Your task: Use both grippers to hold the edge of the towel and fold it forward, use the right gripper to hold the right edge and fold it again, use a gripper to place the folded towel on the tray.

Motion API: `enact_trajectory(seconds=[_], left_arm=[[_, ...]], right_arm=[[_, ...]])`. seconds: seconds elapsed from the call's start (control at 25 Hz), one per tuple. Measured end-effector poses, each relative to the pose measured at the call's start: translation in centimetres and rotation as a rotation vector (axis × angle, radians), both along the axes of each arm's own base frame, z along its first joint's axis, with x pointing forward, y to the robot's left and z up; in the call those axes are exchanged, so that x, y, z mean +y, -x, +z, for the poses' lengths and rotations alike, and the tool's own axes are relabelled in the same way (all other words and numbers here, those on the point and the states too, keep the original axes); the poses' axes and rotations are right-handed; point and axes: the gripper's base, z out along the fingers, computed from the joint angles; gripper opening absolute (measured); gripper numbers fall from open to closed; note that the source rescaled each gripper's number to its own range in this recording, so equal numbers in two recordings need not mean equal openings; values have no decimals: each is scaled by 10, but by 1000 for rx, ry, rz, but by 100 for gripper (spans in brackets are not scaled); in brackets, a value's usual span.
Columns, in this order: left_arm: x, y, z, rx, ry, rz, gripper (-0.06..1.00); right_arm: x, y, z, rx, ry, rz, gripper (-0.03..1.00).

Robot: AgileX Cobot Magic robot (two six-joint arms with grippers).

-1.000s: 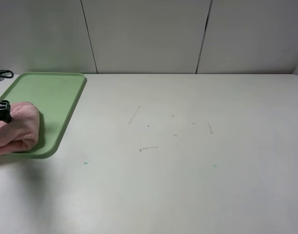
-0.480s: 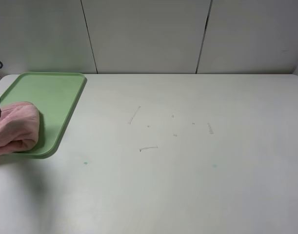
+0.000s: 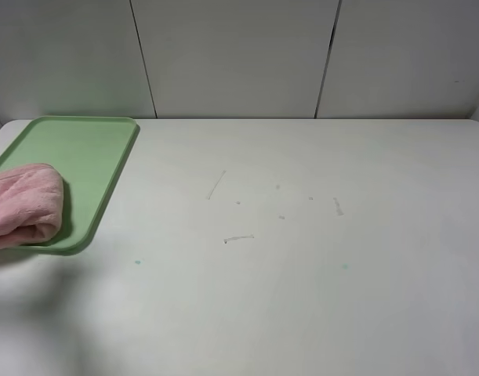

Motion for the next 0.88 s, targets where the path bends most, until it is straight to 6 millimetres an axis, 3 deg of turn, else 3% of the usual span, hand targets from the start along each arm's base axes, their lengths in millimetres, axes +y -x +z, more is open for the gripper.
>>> enact_trajectory(seconds=[0.28,0.52,0.68,0.88], left_arm=[[-19,49,31,-19,41,32,100],[-38,89,47,-25,51,-26,100],[-50,120,42,-42,69,-122,100],[-57,149,19,-73,109,-206,100]], right_arm=[[0,0,0,0,0,0,100],[0,0,0,0,0,0,100],[0,0,0,0,0,0,100],[0,0,0,0,0,0,100]])
